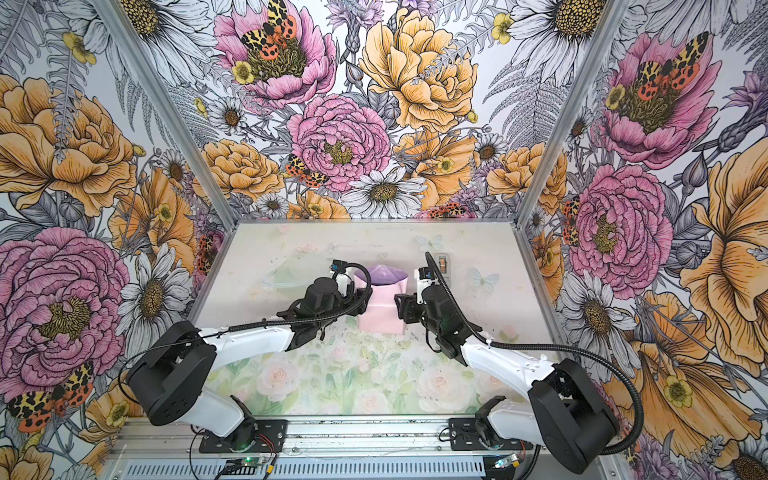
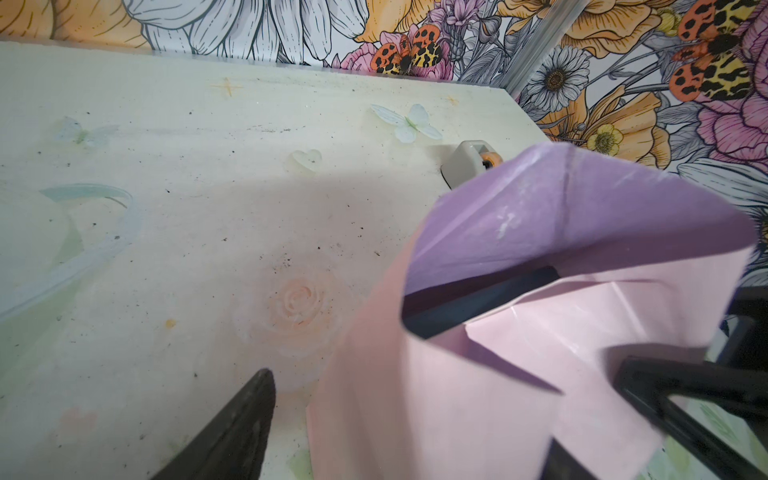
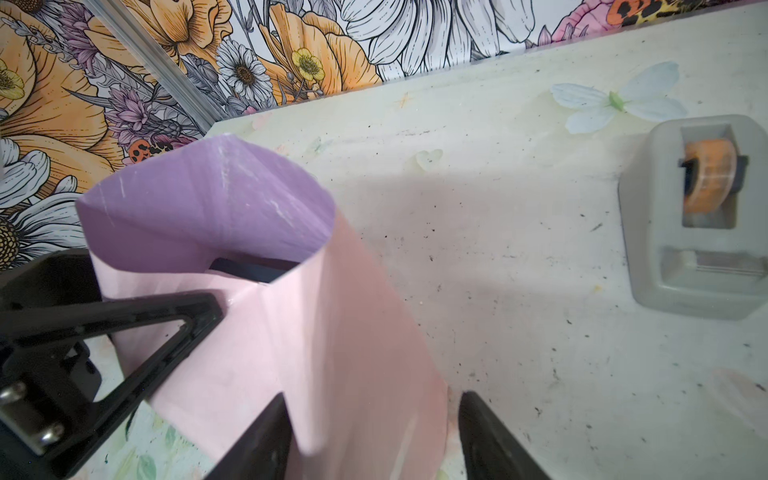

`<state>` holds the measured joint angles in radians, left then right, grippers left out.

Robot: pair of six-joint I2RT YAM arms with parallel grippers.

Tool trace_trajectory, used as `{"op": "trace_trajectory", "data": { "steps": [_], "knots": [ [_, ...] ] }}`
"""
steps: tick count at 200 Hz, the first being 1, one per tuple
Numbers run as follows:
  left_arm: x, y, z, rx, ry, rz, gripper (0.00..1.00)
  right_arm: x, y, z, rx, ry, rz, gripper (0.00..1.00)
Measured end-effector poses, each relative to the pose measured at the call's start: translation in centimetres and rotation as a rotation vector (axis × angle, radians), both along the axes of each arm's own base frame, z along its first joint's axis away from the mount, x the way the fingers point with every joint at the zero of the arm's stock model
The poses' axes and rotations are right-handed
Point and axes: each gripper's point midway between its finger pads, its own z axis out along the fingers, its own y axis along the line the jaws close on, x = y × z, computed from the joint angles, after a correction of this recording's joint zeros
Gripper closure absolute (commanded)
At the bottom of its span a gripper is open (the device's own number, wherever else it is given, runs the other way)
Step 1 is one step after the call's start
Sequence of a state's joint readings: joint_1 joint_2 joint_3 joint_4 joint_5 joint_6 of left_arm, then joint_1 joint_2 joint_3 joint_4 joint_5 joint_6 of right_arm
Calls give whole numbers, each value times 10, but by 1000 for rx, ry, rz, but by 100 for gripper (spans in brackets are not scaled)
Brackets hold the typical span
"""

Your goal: Wrap the gift box in paper

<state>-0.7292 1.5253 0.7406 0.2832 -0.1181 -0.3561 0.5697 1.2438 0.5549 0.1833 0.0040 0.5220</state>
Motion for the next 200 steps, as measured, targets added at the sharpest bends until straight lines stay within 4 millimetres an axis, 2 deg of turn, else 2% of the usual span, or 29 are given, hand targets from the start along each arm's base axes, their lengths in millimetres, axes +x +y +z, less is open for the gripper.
{"op": "trace_trajectory", "data": {
  "steps": [27,63,96,135,200],
  "knots": [
    [-2,0,0,11,-5,12,31,4,4,0,4,-5,-14,47],
    [-1,1,1,16,-10,28,32,7,4,0,-8,-20,-38,47],
    [-3,2,2,22,-18,43,37,5,5,2,-32,-33,-56,55],
    [-7,7,4,38,-21,60,37,3,6,4,-64,-46,-78,64],
    [-8,8,5,49,-27,73,46,3,7,7,-86,-56,-93,68]
  ]
}}
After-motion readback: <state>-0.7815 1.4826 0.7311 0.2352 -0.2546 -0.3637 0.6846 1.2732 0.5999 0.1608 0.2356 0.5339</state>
